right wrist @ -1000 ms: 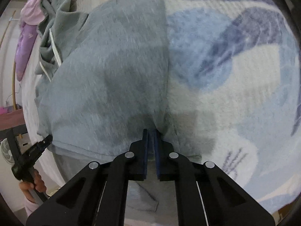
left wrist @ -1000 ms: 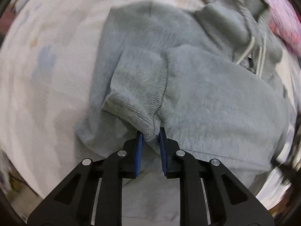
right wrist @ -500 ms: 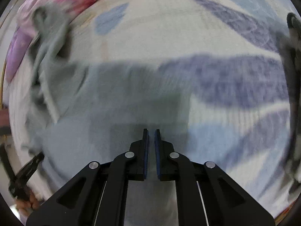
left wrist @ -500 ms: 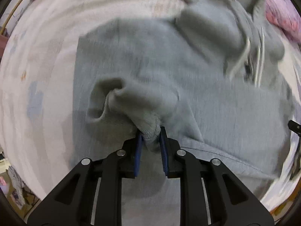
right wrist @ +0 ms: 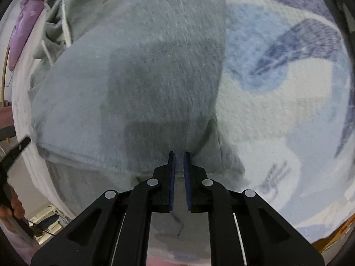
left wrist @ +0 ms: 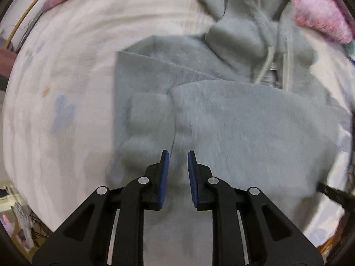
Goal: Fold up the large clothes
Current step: 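Release the sleeve from the right tool and flatten the fold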
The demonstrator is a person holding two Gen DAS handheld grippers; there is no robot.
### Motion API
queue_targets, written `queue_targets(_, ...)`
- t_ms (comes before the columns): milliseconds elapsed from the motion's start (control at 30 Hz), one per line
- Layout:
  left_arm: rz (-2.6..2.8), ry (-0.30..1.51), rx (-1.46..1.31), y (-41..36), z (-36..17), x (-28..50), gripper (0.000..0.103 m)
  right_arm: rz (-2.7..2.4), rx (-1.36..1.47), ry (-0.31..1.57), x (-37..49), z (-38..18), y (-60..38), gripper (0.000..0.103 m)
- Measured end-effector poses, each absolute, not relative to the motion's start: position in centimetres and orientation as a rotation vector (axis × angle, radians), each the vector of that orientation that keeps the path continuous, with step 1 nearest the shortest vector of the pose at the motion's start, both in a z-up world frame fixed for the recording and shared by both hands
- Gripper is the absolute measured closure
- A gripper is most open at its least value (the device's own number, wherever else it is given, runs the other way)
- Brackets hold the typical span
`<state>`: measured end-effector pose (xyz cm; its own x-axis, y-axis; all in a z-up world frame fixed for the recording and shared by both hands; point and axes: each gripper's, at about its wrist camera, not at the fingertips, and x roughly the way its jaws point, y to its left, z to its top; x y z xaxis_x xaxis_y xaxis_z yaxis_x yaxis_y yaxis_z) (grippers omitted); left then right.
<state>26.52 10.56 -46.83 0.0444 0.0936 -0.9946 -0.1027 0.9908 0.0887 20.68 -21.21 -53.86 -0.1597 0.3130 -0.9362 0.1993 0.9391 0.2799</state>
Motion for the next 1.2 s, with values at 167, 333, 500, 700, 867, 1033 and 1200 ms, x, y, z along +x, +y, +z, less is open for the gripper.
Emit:
queue_targets(167, 0.109, 1.564, 0.169, 8.1, -50.2, 28.0, 0.087, 0.099, 0.414, 1.751, 20.8, -52.4, -22.6, 0.094)
queue_targets(333, 0.104, 1.565, 0.111, 8.5, -48.1, 27.5, 0.086, 0.110, 0.441, 1.690, 21.5, -49.4, -22.3, 0.037)
queue_targets(500, 0.089, 1.540, 0.073, 8.4, -44.2, 27.0, 0.084, 0.103, 0.396, 1.607, 21.7, -44.5, -22.2, 0.027)
queue_targets(700, 0.069, 1.508, 0.043, 7.0, -39.3, 24.9, 0.079, 0.100, 0.375, 1.544, 20.3, -38.7, -22.0, 0.026)
queue_targets(867, 0.063, 1.481, 0.033, 6.2, -33.8, 21.3, 0.071, 0.101, 0.355, 1.481, 17.7, -32.0, -23.0, 0.022)
queue_targets(1033, 0.049, 1.457, 0.022, 5.9, -29.0, 18.2, 0.066, 0.104, 0.363, 1.456, 14.9, -27.4, -24.0, 0.020)
queue_targets(1200, 0.067, 1.426, 0.023, 4.8, -25.4, 14.4, 0.065, 0.134, 0.397, 1.429, 11.8, -23.8, -24.9, 0.018)
